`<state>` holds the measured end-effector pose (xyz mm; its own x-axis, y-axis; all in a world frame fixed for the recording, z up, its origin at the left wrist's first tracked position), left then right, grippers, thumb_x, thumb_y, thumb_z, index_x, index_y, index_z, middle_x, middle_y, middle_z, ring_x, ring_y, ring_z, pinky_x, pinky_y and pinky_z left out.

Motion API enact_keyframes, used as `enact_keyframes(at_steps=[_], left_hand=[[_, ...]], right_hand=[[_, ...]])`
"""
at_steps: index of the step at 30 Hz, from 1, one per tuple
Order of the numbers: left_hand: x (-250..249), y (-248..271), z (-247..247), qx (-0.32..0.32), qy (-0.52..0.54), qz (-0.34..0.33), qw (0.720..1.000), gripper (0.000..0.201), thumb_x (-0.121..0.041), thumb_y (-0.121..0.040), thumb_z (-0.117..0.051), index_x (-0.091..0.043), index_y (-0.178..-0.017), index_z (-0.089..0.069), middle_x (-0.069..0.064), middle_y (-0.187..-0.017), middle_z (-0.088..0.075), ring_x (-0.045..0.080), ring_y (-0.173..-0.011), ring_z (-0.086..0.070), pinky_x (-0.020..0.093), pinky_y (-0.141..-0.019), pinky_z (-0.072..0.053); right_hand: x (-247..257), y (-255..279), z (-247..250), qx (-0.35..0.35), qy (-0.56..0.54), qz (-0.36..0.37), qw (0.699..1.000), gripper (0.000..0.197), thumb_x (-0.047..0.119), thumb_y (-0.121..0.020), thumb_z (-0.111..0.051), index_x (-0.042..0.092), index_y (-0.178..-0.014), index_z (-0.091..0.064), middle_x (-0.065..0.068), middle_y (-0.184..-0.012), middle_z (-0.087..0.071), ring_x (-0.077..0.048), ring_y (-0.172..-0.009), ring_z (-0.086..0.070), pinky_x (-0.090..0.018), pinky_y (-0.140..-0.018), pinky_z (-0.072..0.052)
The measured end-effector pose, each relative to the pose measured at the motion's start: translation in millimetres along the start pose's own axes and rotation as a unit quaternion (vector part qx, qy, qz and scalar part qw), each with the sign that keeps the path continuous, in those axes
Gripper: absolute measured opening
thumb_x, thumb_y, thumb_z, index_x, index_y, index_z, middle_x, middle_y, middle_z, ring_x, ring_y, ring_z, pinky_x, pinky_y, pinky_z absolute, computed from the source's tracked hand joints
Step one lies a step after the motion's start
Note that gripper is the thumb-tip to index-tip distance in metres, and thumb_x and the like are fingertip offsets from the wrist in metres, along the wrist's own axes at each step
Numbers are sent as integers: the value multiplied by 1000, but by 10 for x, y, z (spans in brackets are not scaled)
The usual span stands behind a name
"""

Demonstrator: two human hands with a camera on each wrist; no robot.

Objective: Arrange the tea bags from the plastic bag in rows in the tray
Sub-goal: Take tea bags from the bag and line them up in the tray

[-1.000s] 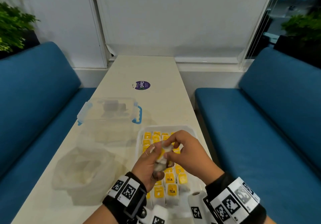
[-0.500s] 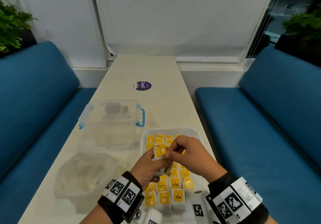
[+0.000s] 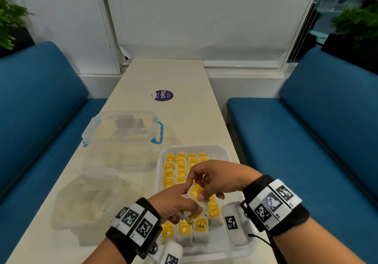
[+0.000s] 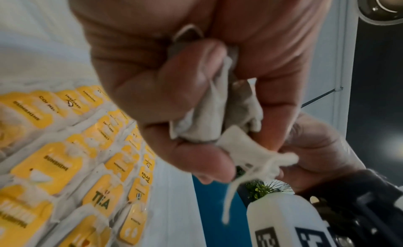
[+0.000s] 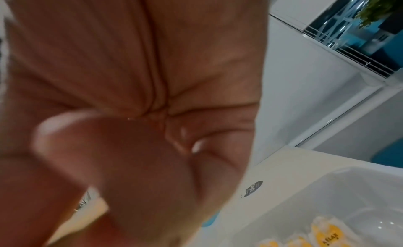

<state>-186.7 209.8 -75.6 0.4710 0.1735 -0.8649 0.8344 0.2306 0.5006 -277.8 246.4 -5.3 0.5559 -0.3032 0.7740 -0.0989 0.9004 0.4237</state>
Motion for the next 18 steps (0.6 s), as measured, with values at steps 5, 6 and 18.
enact_keyframes(at_steps=[5,6,18], left_hand=[[35,-15,28,-2,31,7,999,37,-13,-65,-66,-20,-100,-56,-6,-57,-59,7,-42,-50,11,-35,-24],[48,-13,45,-8,42,11,999,38,-11,-66,-67,-19,-102,-56,-5,-56,-59,7,-40,-49,10,-35,-23],[108,-16,269,-74,164,1,984,22,-5,-82,-61,-15,-101,-59,7,-78,-66,17,-48,-56,10,-34,-23]], right_hand=[[-86,2,89,-58,-35,-5,998,16,4,-77,-74,17,-79,-64,-1,-64,-62,-7,-48,-54,-18,-42,-41],[-97,5,112,-76,-37,-2,996,16,6,-76,-75,18,-75,-65,-1,-67,-63,-12,-54,-54,-18,-43,-41],[-15,155,356,-228,-163,75,957,16,4,-80,-71,12,-71,-61,-1,-64,-65,-4,-51,-54,-16,-47,-41]])
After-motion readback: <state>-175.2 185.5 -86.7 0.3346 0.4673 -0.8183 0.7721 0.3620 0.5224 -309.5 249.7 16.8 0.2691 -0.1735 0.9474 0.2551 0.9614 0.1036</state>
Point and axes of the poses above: each hand's wrist, its own y-axis away from the middle knuckle, its own z-axis out of the back of the hand, x = y × z, the point moved 6 cm from there along -y, towards the middle knuckle
